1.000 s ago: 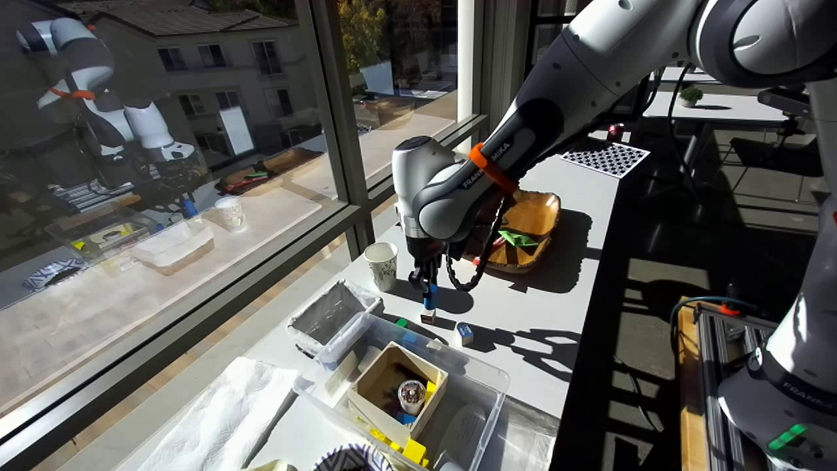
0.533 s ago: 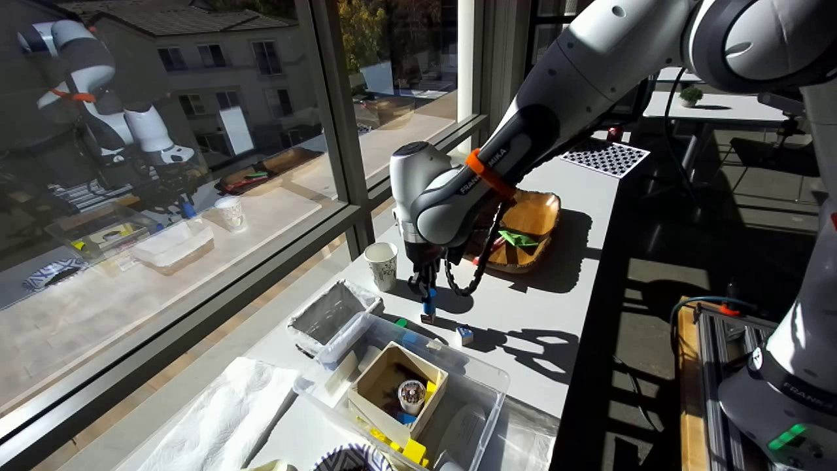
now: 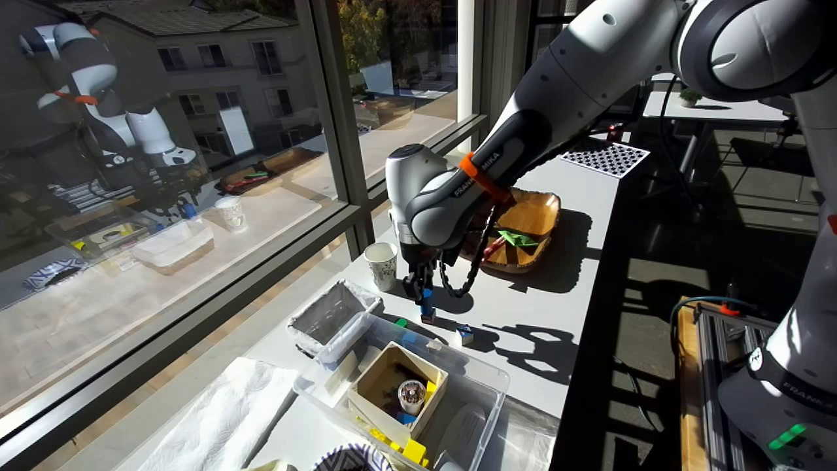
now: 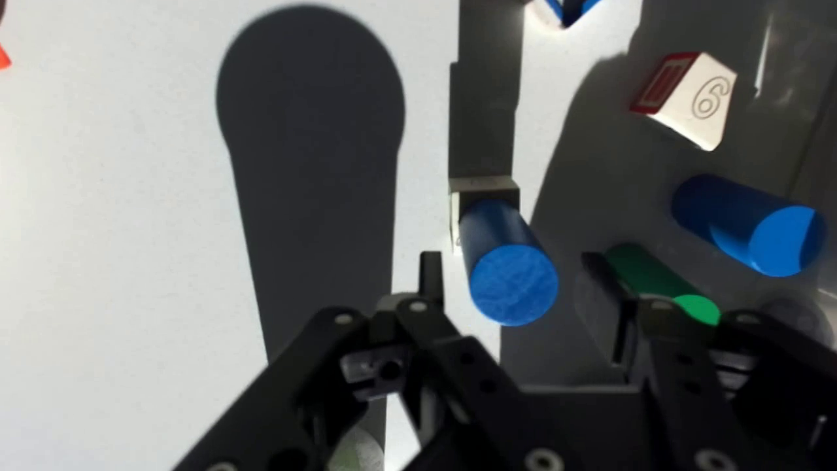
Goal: Stack two cubes and one blue cylinder together.
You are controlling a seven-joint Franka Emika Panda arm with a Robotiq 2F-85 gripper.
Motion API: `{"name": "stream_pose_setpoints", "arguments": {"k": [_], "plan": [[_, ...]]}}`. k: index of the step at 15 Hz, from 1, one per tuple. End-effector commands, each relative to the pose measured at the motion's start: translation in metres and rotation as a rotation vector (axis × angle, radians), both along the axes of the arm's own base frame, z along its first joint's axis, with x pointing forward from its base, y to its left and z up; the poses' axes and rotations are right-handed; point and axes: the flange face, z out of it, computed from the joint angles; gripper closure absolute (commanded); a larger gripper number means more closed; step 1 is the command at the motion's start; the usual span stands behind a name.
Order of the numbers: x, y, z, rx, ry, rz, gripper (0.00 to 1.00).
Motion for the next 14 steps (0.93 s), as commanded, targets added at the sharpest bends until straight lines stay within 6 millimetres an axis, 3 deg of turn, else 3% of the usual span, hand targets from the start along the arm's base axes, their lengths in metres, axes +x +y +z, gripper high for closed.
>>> {"name": "stream_pose_setpoints", "arguments": {"k": [1,3,9,14], "plan": [[0.002,-0.002,0.000,-0.026,0.016,0.007,0.12],[-0.002,-0.008,0.007,-0.042,0.015,-0.010,0.00],[-0.027,-0.037,0.007,-0.078,0.180,-0.107,0.00],[-0.051,-0.037,-0.015,-0.004,0.323,-0.104,0.00]]}}
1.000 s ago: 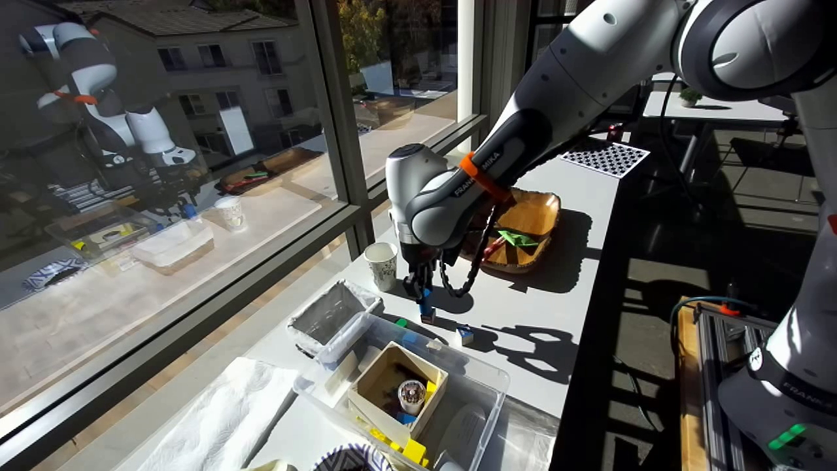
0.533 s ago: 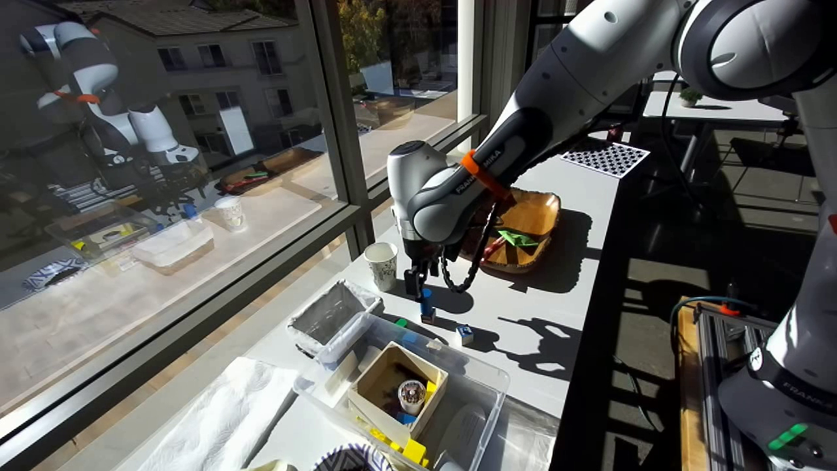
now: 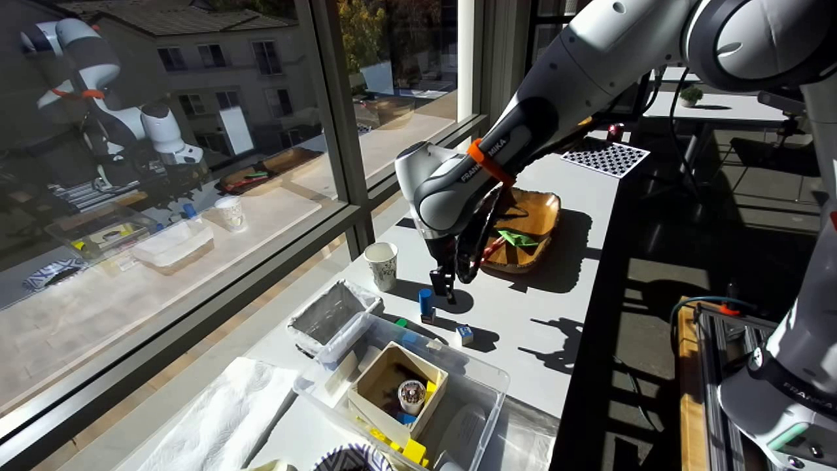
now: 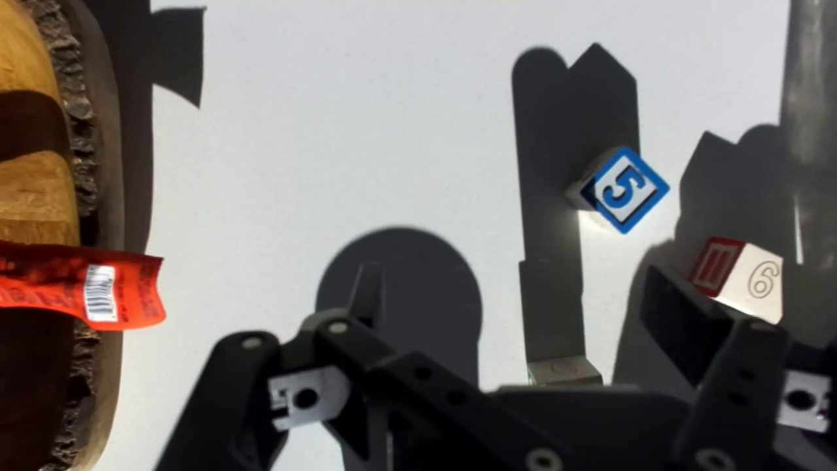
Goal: Stack two cubes and one blue cylinder together.
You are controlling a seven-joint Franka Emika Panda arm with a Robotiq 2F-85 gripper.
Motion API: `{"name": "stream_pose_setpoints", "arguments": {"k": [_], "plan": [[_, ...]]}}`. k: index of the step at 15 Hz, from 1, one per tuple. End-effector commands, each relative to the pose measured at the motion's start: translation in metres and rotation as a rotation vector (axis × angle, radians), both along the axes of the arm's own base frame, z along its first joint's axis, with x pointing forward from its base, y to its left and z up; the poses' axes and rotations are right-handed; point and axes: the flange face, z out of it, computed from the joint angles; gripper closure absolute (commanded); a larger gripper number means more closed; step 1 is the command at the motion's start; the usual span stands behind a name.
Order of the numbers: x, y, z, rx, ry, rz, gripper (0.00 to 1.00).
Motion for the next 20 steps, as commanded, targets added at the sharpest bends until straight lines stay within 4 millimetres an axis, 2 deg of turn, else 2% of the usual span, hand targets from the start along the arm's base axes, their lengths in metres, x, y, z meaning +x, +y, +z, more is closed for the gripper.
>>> {"name": "stream_pose_setpoints", "arguments": {"k": [1,5,9,19,20], "plan": [[-0.025,0.005,-0.017,0.061,0.103,-0.010,0.00],[-0.044,0.011,-0.038,0.092,0.135,-0.051,0.00],[-0.054,0.017,-0.053,0.154,0.142,-0.129,0.00],[-0.041,0.018,-0.073,0.161,-0.028,-0.315,0.00],[-0.041,0.018,-0.074,0.160,-0.032,-0.325,0.09]]}}
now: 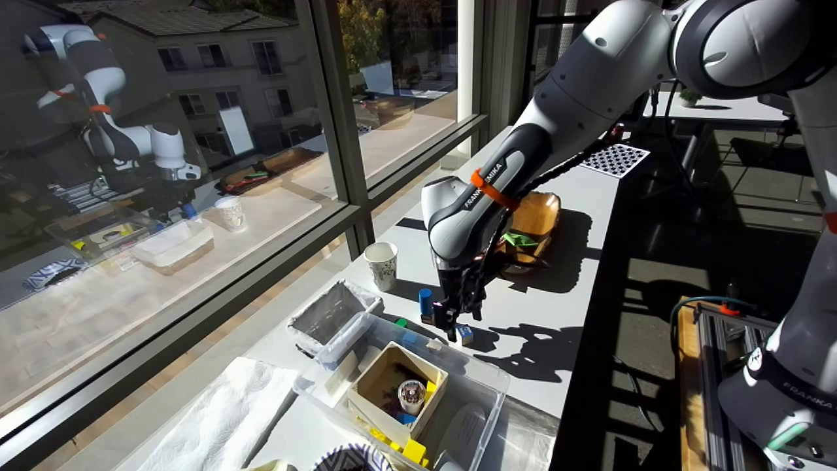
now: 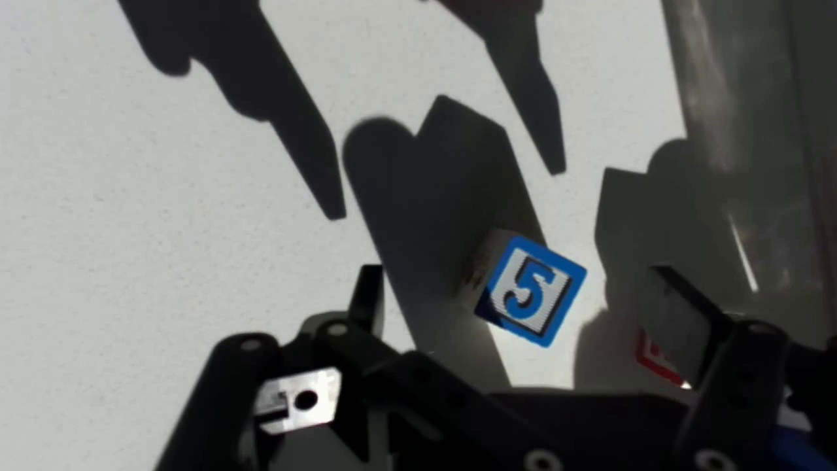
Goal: Stack two cubes and one blue cylinder together.
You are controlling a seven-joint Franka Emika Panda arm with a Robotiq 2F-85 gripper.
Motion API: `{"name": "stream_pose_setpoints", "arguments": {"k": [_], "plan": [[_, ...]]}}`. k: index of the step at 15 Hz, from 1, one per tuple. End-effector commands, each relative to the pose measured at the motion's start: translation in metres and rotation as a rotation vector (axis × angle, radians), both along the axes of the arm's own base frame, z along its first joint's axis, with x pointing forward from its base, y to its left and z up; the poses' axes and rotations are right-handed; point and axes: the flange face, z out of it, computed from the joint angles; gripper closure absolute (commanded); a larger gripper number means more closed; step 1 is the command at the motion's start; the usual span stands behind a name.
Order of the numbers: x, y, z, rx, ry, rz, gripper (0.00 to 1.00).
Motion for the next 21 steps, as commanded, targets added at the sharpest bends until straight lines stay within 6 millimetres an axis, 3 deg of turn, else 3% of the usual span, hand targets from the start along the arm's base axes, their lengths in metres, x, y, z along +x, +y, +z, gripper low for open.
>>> {"name": "stream_pose_setpoints", "arguments": {"k": [1,9,12,15,19,21], "plan": [[-0.002,0.002,-0.008,-0.004,-0.018,-0.066,0.28],[-0.002,0.000,-0.003,-0.022,-0.008,-0.097,0.89],[0.002,0.005,0.017,-0.025,-0.038,-0.050,0.92],[0.007,0.011,0.049,-0.046,-0.075,0.041,0.92],[0.024,0.020,0.090,-0.137,-0.144,0.174,0.92],[0.035,0.026,0.100,-0.154,-0.184,0.222,0.92]]}}
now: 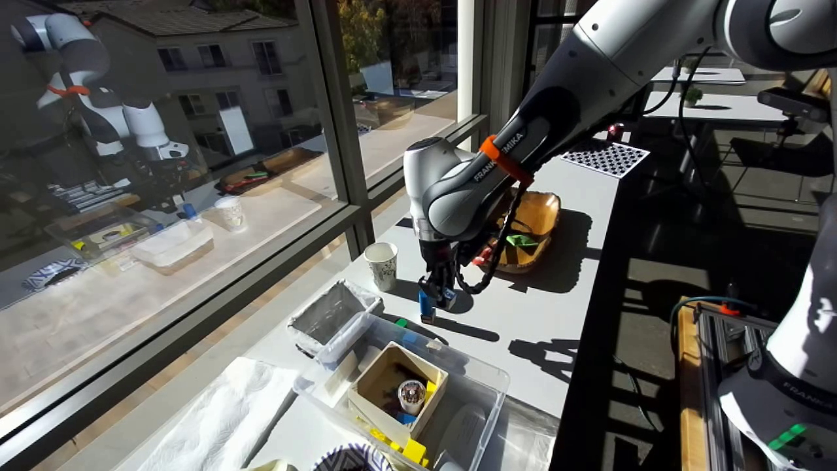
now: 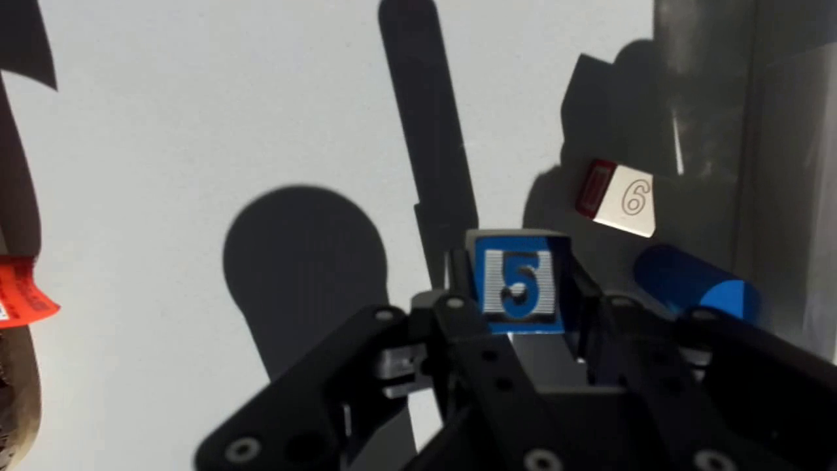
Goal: Stack two cubes and one blue cylinder together.
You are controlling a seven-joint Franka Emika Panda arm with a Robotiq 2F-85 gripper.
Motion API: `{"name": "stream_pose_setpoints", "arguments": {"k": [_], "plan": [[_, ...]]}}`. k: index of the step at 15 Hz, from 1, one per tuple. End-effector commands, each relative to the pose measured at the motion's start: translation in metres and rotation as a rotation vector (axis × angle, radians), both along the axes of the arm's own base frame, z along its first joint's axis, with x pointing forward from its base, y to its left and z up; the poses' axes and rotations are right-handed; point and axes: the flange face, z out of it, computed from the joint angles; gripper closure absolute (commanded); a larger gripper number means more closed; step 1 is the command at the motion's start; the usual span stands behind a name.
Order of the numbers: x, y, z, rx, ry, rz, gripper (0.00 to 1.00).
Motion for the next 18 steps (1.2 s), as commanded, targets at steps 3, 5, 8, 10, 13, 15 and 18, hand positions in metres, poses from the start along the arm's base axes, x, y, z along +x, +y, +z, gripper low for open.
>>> {"name": "stream_pose_setpoints", "arguments": {"k": [3,5,8,10,13,15,18], "plan": [[0.021,0.014,0.019,-0.021,-0.046,0.111,0.92],[0.024,0.014,0.021,-0.022,-0.051,0.125,0.92],[0.030,0.014,0.023,-0.027,-0.054,0.145,0.92],[0.035,0.014,0.024,-0.031,-0.055,0.157,0.92],[0.042,0.014,0.022,-0.037,-0.043,0.180,0.92],[0.044,0.012,0.021,-0.050,-0.016,0.193,0.92],[0.048,0.011,0.020,-0.069,0.009,0.206,0.92]]}}
